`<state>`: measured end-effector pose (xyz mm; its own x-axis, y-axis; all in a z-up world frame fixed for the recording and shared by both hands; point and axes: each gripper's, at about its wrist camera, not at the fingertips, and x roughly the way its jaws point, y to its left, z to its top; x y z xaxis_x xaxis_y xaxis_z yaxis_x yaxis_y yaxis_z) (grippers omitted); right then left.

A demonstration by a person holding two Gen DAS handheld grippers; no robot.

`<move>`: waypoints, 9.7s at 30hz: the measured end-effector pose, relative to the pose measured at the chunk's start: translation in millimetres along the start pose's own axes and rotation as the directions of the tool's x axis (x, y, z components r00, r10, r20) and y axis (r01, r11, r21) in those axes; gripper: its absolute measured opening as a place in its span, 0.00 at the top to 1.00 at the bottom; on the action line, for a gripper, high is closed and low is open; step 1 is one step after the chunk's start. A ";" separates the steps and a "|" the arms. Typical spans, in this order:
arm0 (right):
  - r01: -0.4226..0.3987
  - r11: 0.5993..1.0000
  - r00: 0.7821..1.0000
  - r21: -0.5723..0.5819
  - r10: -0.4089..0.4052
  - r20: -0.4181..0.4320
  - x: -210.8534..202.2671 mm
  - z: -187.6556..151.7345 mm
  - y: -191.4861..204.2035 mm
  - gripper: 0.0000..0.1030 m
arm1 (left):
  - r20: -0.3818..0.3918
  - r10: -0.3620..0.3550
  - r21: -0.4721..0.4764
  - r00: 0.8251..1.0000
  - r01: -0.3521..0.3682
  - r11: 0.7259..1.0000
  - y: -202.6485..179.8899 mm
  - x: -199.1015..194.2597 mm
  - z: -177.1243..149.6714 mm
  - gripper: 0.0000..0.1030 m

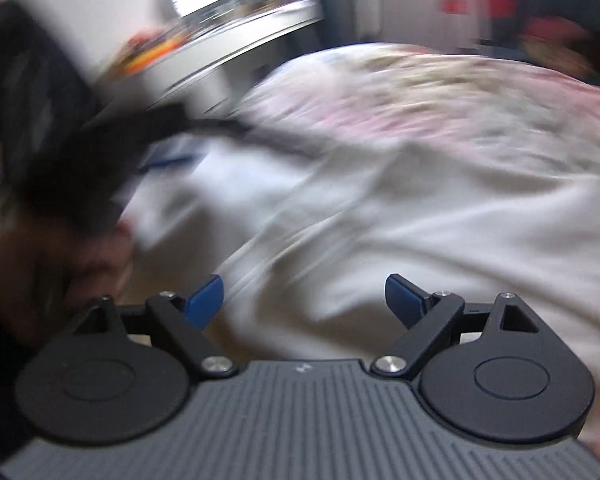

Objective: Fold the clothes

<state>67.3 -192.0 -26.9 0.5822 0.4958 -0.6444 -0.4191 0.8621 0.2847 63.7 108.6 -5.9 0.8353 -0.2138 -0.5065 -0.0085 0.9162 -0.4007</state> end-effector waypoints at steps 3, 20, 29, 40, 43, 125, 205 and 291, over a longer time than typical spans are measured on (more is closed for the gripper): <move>0.113 0.986 0.991 0.121 -0.122 0.063 5.4 29.0 -29.0 0.14 | -0.025 -0.049 0.004 0.999 0.049 0.999 -0.8 5.0 -4.8 0.10; 0.003 0.976 0.992 0.219 -0.031 0.125 107.3 53.6 -56.0 0.93 | -0.084 -0.310 0.268 0.947 0.321 0.908 -47.1 28.4 -39.2 0.10; -0.135 0.965 0.954 0.225 0.065 0.292 37.1 66.8 -67.3 0.93 | -0.220 -0.316 0.247 0.923 0.366 0.897 -55.2 61.9 -60.4 0.12; -0.135 0.968 0.956 0.212 0.071 0.284 55.8 67.8 -53.1 0.93 | -0.294 -0.260 0.072 0.920 0.292 0.954 -31.5 51.9 -54.1 0.83; -0.115 0.978 0.968 0.174 0.071 0.242 75.3 67.7 -35.1 0.93 | -0.278 -0.280 -0.002 0.919 0.291 0.957 -25.8 34.7 -54.7 0.90; 0.336 0.883 0.910 0.326 -0.394 0.129 -15.4 -67.9 -4.5 0.17 | 0.297 0.301 -0.266 0.906 -0.224 0.938 86.0 -101.3 73.2 0.83; 0.093 0.844 0.983 0.529 -0.163 0.087 -6.9 26.7 -202.3 0.24 | -0.101 0.041 0.383 0.994 0.001 0.924 -86.0 25.8 -74.6 0.03; 0.100 0.397 0.738 0.913 -0.645 0.200 -212.8 -121.3 -434.2 0.61 | -0.519 -0.400 0.155 0.755 0.543 0.825 -451.4 313.9 -92.9 0.55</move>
<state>40.9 -684.5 -99.5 0.8389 -0.1692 -0.5174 0.5276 0.4865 0.6964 278.6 -403.5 -55.0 0.3491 -0.7041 -0.6184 0.5319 0.6922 -0.4878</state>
